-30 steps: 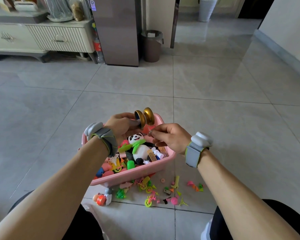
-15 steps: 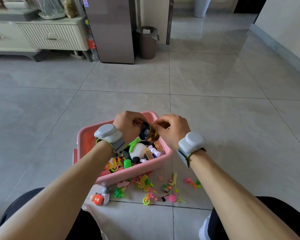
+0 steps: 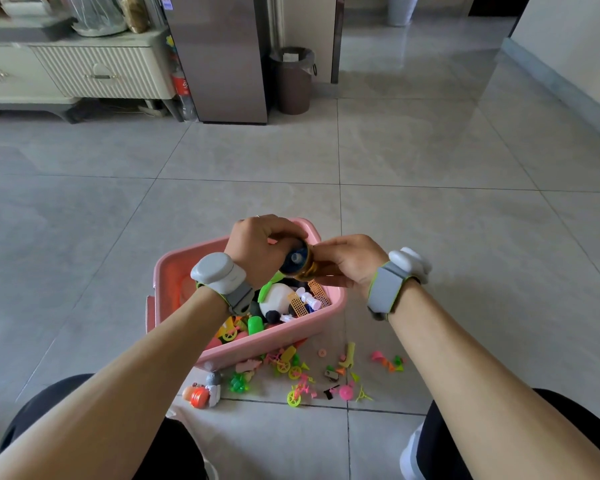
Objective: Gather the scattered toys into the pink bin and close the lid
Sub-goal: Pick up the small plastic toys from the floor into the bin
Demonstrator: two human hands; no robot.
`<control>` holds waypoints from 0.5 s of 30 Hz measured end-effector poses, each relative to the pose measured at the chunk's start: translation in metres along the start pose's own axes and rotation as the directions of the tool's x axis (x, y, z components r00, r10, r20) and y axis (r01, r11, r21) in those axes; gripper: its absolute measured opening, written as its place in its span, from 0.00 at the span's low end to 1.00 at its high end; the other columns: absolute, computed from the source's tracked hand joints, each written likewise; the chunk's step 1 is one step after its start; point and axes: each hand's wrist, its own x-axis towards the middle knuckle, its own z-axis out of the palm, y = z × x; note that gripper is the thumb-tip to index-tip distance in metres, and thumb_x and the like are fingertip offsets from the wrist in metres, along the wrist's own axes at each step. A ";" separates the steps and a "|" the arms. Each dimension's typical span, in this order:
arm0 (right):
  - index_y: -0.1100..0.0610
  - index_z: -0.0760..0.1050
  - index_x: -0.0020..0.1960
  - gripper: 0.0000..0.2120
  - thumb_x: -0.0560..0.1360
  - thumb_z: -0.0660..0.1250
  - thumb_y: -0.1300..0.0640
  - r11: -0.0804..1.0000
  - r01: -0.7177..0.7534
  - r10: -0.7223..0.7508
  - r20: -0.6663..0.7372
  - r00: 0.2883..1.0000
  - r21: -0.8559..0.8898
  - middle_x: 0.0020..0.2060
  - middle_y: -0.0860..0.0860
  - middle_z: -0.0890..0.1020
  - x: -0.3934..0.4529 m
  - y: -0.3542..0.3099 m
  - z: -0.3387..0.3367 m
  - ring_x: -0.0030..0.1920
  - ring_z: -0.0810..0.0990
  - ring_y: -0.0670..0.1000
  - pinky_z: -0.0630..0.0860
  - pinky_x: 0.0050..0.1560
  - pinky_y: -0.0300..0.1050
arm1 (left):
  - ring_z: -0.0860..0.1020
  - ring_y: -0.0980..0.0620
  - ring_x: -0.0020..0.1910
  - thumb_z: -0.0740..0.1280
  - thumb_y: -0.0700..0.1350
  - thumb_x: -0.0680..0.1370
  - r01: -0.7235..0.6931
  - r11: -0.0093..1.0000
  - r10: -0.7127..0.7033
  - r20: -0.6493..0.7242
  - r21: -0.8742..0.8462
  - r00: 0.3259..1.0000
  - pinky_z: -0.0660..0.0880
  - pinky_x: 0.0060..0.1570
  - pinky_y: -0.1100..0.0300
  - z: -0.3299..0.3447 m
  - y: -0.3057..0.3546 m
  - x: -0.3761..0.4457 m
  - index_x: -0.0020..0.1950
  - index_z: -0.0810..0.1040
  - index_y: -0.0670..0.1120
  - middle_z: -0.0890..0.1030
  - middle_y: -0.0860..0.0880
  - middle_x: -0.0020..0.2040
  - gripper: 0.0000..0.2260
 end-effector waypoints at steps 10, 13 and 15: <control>0.62 0.79 0.40 0.07 0.72 0.66 0.71 0.936 0.083 -0.055 -0.091 0.994 0.341 0.28 0.55 0.82 0.002 -0.010 0.003 0.27 0.82 0.51 0.80 0.29 0.42 | 0.84 0.51 0.41 0.71 0.43 0.76 0.345 0.852 -0.392 -0.045 -0.395 0.919 0.83 0.41 0.56 0.016 0.011 0.003 0.48 0.81 0.49 0.84 0.49 0.44 0.03; 0.60 0.78 0.38 0.09 0.71 0.67 0.73 0.937 0.174 -0.119 -0.190 0.974 0.303 0.26 0.52 0.82 0.006 -0.009 0.005 0.28 0.80 0.51 0.81 0.32 0.44 | 0.85 0.42 0.41 0.70 0.36 0.76 0.480 0.682 -0.535 0.072 -0.552 0.842 0.83 0.44 0.48 0.022 0.010 0.004 0.52 0.81 0.42 0.84 0.40 0.46 0.07; 0.59 0.79 0.38 0.10 0.71 0.68 0.72 0.953 0.198 -0.151 -0.207 0.967 0.228 0.25 0.50 0.82 0.008 -0.008 0.007 0.28 0.80 0.50 0.82 0.32 0.42 | 0.84 0.41 0.41 0.70 0.34 0.75 0.462 0.677 -0.532 0.052 -0.574 0.845 0.82 0.45 0.48 0.023 0.008 0.005 0.51 0.82 0.42 0.84 0.39 0.46 0.08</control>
